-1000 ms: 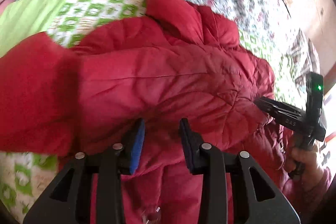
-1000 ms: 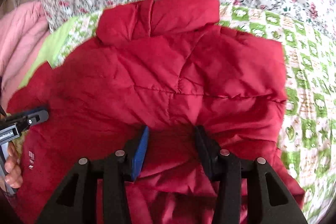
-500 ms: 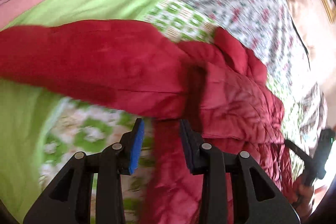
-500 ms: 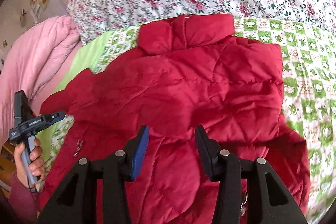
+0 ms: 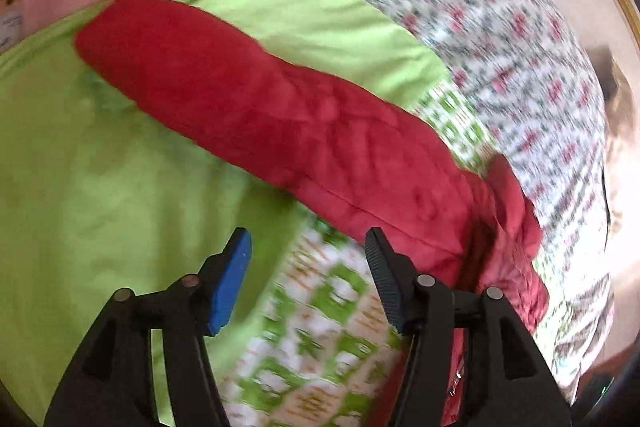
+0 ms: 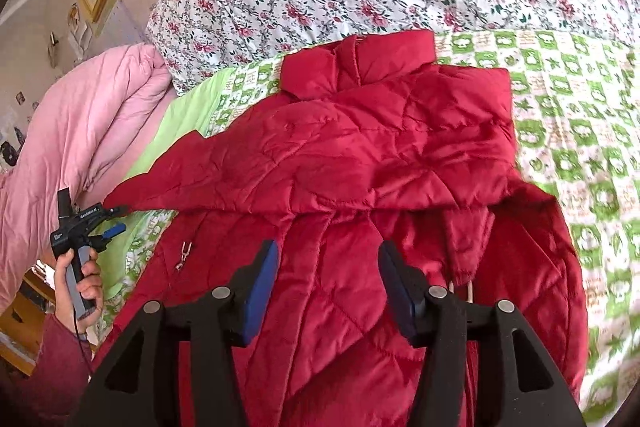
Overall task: Fold large clothes
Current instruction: 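Grasp the cuff of the other sleeve with the left gripper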
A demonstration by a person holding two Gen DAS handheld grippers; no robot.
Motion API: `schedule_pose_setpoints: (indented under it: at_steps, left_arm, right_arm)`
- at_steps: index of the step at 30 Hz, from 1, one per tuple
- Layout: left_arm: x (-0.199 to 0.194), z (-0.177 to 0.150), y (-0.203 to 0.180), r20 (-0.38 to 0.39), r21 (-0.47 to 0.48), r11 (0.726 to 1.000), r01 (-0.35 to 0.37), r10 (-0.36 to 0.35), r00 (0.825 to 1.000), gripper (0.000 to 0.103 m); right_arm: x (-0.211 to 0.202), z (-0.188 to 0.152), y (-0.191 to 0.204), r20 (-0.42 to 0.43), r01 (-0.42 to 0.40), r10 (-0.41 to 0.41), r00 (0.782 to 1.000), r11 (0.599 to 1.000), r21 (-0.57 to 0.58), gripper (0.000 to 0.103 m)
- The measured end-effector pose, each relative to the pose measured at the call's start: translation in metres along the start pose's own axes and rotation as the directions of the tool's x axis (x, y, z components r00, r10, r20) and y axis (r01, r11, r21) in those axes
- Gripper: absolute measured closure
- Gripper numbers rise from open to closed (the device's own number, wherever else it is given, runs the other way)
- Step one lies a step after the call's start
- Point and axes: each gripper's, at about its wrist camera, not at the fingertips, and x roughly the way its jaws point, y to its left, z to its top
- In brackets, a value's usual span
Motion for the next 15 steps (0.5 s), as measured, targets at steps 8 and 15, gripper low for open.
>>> schedule_pose_setpoints:
  at_steps: [8,15]
  left_arm:
    - [0.015,0.033,0.049,0.024,-0.156,0.986,-0.061,0.066,0.998,0.045]
    - [0.029,0.058,0.076,0.064,-0.259,0.965,-0.033,0.051,0.997,0.034]
  right_arm:
    - [-0.008,-0.008,0.002,-0.008,-0.001,0.001,1.0,1.0,0.0,0.048]
    - [-0.002,-0.007,0.012,-0.021,-0.014,0.013,1.0,1.0,-0.022,0.048]
